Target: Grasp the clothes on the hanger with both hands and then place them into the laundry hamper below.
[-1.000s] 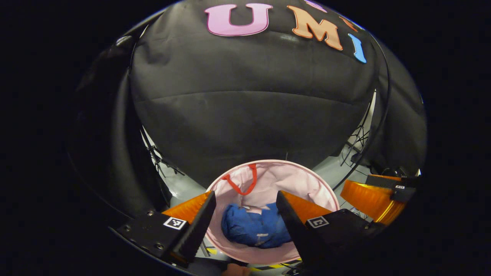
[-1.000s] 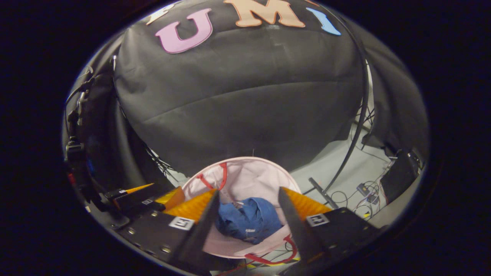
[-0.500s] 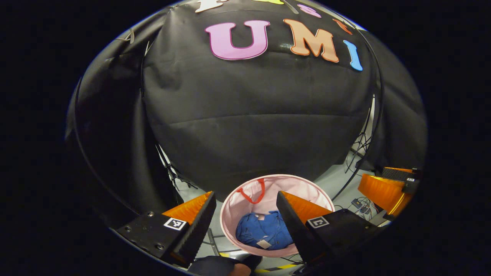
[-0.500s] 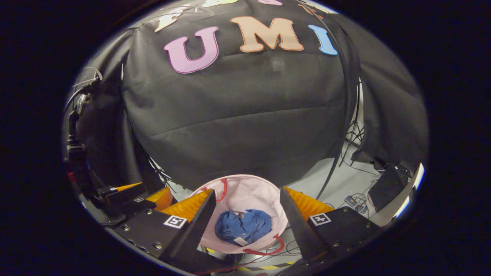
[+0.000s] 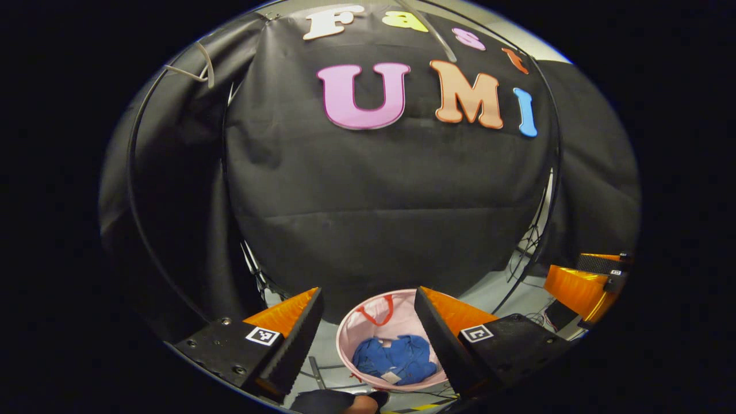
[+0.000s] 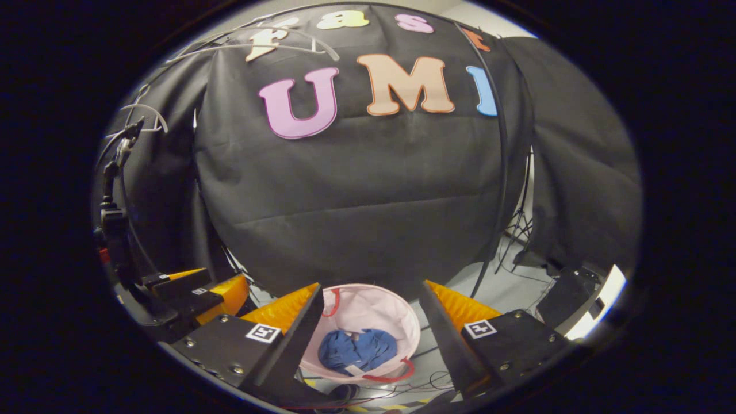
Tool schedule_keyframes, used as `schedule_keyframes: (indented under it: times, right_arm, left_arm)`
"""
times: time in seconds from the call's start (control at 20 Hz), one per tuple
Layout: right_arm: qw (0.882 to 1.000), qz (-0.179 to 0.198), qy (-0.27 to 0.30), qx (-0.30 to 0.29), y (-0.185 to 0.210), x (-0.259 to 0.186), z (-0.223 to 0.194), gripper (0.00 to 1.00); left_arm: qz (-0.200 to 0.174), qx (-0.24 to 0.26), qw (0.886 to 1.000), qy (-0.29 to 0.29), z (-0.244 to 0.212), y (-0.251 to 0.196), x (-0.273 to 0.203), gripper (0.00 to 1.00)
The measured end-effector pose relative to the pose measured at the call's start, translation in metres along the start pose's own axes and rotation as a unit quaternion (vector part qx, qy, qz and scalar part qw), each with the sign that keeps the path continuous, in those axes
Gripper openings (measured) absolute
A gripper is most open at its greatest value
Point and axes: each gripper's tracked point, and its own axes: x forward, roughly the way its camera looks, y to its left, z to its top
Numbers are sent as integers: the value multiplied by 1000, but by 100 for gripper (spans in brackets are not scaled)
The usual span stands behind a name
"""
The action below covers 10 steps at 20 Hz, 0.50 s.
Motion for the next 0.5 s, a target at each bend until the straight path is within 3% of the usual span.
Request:
schedule_keyframes:
  times: [0.35, 0.4, 0.5]
  right_arm:
    - [998, -27, -61, -15, -13, -46, 70, 100]
    - [997, -30, -72, -15, -15, -51, 83, 95]
    - [994, -32, -101, -15, -17, -67, 106, 100]
  left_arm:
    - [-9, -20, 998, -59, 70, 9, -44, 100]
    - [-8, -24, 997, -70, 81, 13, -51, 100]
    - [3, -29, 996, -89, 101, 26, -65, 100]
